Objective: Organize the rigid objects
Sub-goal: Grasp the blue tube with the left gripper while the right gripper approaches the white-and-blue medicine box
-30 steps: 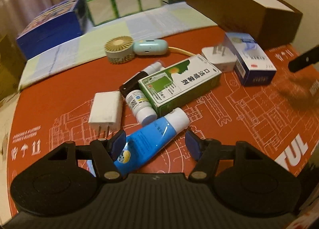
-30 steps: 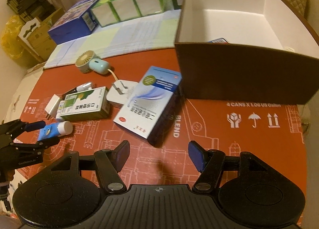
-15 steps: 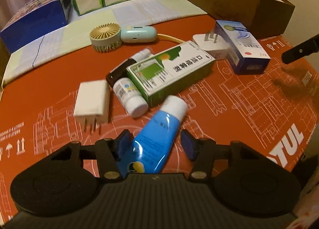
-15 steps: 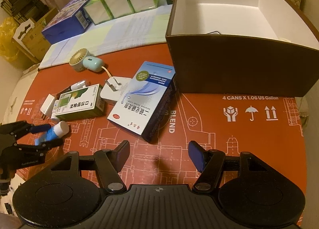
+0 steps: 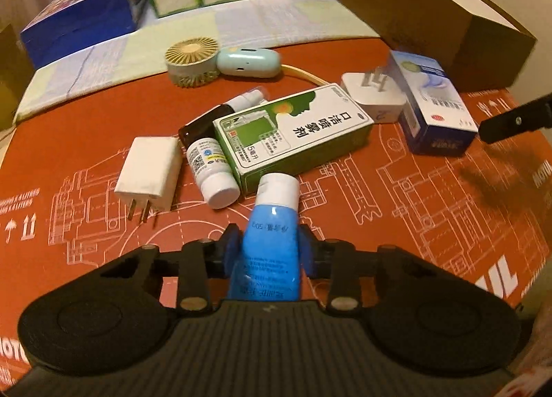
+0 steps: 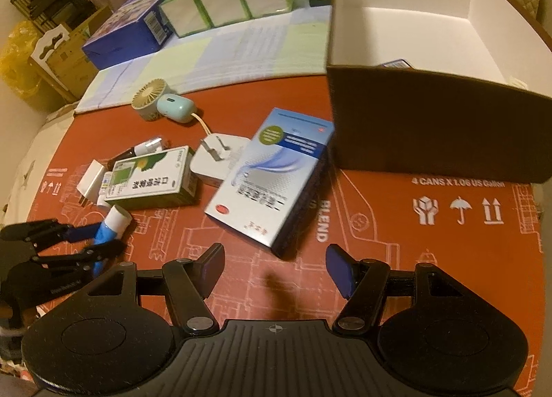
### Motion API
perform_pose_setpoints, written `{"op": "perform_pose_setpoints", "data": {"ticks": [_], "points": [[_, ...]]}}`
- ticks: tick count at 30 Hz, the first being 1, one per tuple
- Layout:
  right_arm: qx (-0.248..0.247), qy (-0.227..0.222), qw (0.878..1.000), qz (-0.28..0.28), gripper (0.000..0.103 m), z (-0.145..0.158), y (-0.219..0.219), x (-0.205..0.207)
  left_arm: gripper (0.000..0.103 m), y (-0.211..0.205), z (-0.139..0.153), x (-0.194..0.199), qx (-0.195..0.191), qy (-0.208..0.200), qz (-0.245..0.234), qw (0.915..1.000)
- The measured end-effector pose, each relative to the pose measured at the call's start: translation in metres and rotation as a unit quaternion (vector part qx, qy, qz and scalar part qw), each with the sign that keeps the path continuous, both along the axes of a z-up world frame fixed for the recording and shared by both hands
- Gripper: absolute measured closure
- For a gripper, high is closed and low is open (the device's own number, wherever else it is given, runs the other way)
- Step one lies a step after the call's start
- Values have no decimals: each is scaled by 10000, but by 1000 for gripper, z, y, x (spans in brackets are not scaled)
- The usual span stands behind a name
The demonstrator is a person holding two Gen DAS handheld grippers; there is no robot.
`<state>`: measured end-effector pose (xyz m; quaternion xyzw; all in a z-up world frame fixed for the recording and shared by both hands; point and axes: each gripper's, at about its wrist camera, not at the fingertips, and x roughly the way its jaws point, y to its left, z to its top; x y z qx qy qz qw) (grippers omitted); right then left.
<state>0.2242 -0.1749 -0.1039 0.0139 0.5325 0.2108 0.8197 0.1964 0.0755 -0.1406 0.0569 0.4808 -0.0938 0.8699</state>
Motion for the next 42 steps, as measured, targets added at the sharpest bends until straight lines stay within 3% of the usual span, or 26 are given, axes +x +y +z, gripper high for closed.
{"op": "perform_pose_setpoints", "data": {"ticks": [6, 8, 12, 20, 22, 23, 25, 31, 42], "points": [[0, 5, 9999, -141, 40, -4, 16, 9, 72, 1, 2, -1, 29, 176, 565, 9982], [40, 55, 9995, -302, 27, -6, 18, 14, 72, 5, 3, -1, 32, 212, 771, 9968], [-20, -67, 9989, -457, 20, -7, 30, 21, 72, 14, 4, -1, 22, 257, 999, 9947], [-547, -35, 9975, -441, 20, -27, 52, 31, 72, 15, 4, -1, 56, 282, 1093, 9936], [-510, 16, 9982, -331, 22, -30, 49, 29, 71, 16, 4, -1, 50, 289, 1105, 9934], [-469, 59, 9985, -277, 30, -31, 46, 29, 71, 15, 4, -1, 49, 293, 1107, 9934], [-401, 83, 9990, -164, 33, -32, 41, 27, 71, 15, 4, -1, 58, 305, 1110, 9933], [-395, -4, 9990, 205, 35, -29, 27, 13, 71, 15, 4, 0, 71, 326, 1118, 9932], [-289, 404, 9940, 972, 35, -25, -11, -15, 72, 7, 6, -6, 27, 416, 1066, 9934]]}}
